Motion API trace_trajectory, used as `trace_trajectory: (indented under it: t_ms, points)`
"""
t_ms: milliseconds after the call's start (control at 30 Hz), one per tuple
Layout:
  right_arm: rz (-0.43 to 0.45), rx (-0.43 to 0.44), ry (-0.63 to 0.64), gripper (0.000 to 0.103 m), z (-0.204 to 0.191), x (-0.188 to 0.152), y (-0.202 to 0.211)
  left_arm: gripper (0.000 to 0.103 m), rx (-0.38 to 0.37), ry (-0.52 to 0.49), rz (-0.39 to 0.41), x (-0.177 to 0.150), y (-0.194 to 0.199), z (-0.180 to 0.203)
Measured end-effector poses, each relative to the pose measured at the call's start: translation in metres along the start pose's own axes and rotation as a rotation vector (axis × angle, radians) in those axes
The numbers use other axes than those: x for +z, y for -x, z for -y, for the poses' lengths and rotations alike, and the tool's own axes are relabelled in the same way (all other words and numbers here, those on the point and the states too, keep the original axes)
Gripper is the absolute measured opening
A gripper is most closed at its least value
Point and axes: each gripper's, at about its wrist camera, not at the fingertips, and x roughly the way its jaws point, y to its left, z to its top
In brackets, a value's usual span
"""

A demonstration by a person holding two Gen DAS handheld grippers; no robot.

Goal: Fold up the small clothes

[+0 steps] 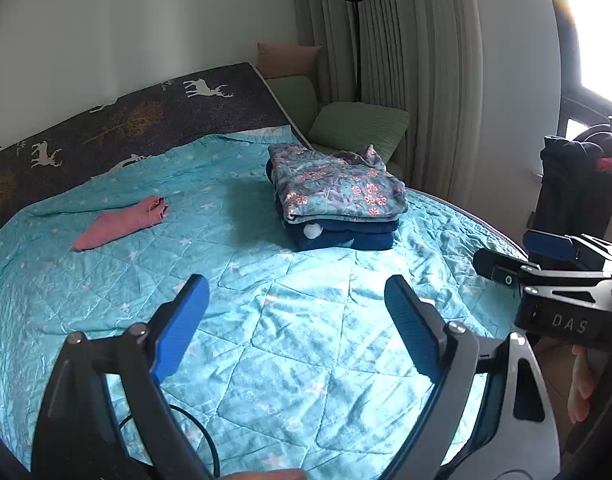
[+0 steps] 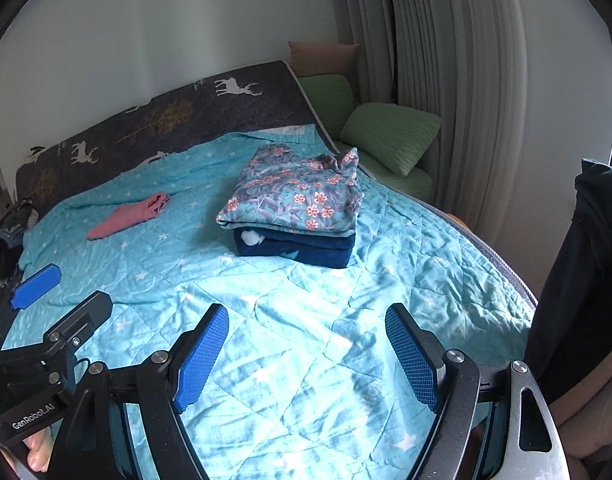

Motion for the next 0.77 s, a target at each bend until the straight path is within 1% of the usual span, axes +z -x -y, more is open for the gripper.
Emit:
trace_trajectory:
  t_ms: [133, 333, 433, 567, 633, 767]
  points:
    - [-0.002, -0.015, 0.007, 0.082, -0.004, 0.001, 0.003, 0.089, -0.022, 0.013, 0.012, -0.002, 0.003, -0.001]
    - [-0.029, -0.002, 0.01, 0.082, -0.006, -0.004, -0.002, 0.089, -0.042, 0.039, 0.014, -0.011, -0.003, -0.001]
    - [-0.044, -0.014, 0.013, 0.082, -0.007, -0.008, -0.007, 0.089, -0.037, 0.046, -0.002, -0.017, -0.01, -0.001]
    - [-0.057, -0.003, -0.003, 0.082, -0.006, -0.008, -0.011, 0.089, -0.037, 0.062, -0.039, -0.025, -0.021, -0.002]
    - [-0.058, 0.002, -0.01, 0.082, -0.007, -0.008, -0.013, 0.089, -0.041, 0.072, -0.044, -0.027, -0.022, -0.004]
    - [-0.063, 0.003, -0.024, 0.082, -0.007, -0.006, -0.016, 0.089, -0.025, 0.07, -0.048, -0.027, -0.022, -0.005]
